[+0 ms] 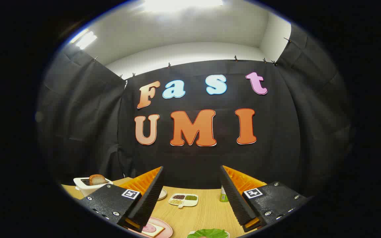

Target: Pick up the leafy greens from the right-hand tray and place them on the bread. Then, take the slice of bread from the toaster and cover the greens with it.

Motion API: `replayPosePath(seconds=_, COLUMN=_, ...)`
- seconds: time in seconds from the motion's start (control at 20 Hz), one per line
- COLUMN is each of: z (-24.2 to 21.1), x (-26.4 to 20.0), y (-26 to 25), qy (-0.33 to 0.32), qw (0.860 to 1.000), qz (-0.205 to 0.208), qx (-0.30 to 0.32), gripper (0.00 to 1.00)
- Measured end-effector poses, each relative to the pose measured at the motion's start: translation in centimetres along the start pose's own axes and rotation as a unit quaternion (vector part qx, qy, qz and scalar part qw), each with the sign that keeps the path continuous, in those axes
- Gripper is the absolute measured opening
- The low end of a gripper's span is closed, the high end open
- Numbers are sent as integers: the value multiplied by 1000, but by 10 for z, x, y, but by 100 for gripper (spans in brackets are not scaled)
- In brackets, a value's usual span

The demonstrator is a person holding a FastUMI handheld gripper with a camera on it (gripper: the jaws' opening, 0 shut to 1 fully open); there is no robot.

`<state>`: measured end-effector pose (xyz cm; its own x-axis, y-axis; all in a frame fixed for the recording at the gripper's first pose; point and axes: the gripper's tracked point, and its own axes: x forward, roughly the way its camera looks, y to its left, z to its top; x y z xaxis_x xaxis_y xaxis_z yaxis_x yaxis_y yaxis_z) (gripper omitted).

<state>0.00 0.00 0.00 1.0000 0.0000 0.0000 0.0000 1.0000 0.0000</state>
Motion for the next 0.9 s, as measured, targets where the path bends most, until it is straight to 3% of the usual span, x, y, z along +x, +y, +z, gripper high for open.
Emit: replayPosePath(seconds=0.9, z=-9, x=0, y=4, qy=8, qw=1000, qz=12, qx=-1, gripper=98)
